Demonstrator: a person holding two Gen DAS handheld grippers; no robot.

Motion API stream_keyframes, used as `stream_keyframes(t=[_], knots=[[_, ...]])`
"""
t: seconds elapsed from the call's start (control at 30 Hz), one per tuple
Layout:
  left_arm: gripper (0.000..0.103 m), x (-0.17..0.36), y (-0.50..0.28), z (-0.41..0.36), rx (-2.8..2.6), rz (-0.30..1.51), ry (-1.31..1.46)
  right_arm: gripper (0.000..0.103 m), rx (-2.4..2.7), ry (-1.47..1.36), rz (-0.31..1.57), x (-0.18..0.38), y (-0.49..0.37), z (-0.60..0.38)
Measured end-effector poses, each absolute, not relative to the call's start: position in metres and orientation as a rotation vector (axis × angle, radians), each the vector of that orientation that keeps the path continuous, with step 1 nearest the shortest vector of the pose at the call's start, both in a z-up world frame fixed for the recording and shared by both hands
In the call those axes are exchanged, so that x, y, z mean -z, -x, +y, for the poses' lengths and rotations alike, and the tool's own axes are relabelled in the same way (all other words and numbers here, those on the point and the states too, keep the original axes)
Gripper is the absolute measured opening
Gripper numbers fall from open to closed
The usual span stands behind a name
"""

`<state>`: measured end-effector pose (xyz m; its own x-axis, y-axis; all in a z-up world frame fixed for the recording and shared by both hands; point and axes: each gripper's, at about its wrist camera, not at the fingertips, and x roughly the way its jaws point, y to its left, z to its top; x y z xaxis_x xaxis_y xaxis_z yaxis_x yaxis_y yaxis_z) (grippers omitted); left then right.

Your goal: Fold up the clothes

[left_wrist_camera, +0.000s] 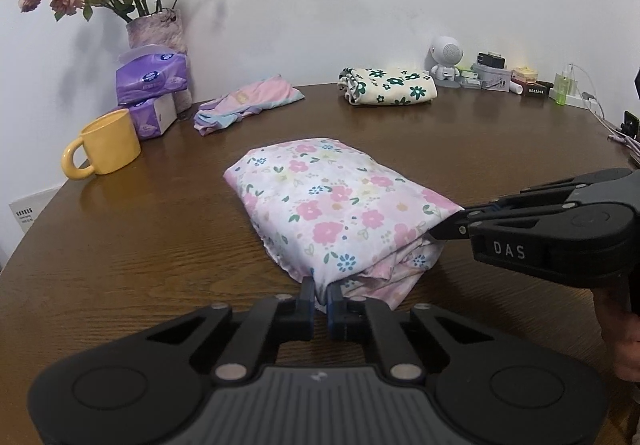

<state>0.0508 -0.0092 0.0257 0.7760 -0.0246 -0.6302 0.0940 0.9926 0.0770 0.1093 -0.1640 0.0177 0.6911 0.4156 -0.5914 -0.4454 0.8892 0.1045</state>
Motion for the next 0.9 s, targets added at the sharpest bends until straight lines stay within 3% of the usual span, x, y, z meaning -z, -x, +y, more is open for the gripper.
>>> stream_keyframes(t=[0.17, 0.23, 0.27, 0.4, 0.47, 0.63, 0.73, 0.8, 0.9], knots=[[0.018, -0.029, -0.044, -0.01, 0.098, 0.659, -0.122, 0.008, -0.475, 0.047, 0.643, -0.019, -0.106, -0.167], [0.03, -0.032, -0.04, -0.009, 0.104, 0.642, -0.136, 0.011, -0.472, 0.044, 0.639, -0.02, -0.104, -0.169], [0.03, -0.032, -0.04, -0.009, 0.103, 0.639, -0.143, 0.012, -0.469, 0.038, 0.634, -0.021, -0.101, -0.171], [0.028, -0.028, -0.046, -0.007, 0.093, 0.667, -0.142, 0.017, -0.465, 0.037, 0.617, -0.024, -0.089, -0.177], [0.019, -0.026, -0.049, -0.005, 0.097, 0.687, -0.13, 0.019, -0.47, 0.043, 0.617, -0.023, -0.086, -0.175], [0.018, -0.022, -0.051, -0.005, 0.097, 0.706, -0.11, 0.024, -0.47, 0.057, 0.638, -0.017, -0.087, -0.17], [0.007, -0.021, -0.052, -0.004, 0.098, 0.714, -0.09, 0.025, -0.465, 0.059, 0.637, -0.015, -0.092, -0.167], [0.004, -0.021, -0.051, -0.005, 0.102, 0.711, -0.085, 0.024, -0.462, 0.061, 0.636, -0.014, -0.095, -0.164], [0.003, -0.023, -0.049, -0.006, 0.109, 0.703, -0.087, 0.003, -0.458, 0.063, 0.634, -0.013, -0.099, -0.161]])
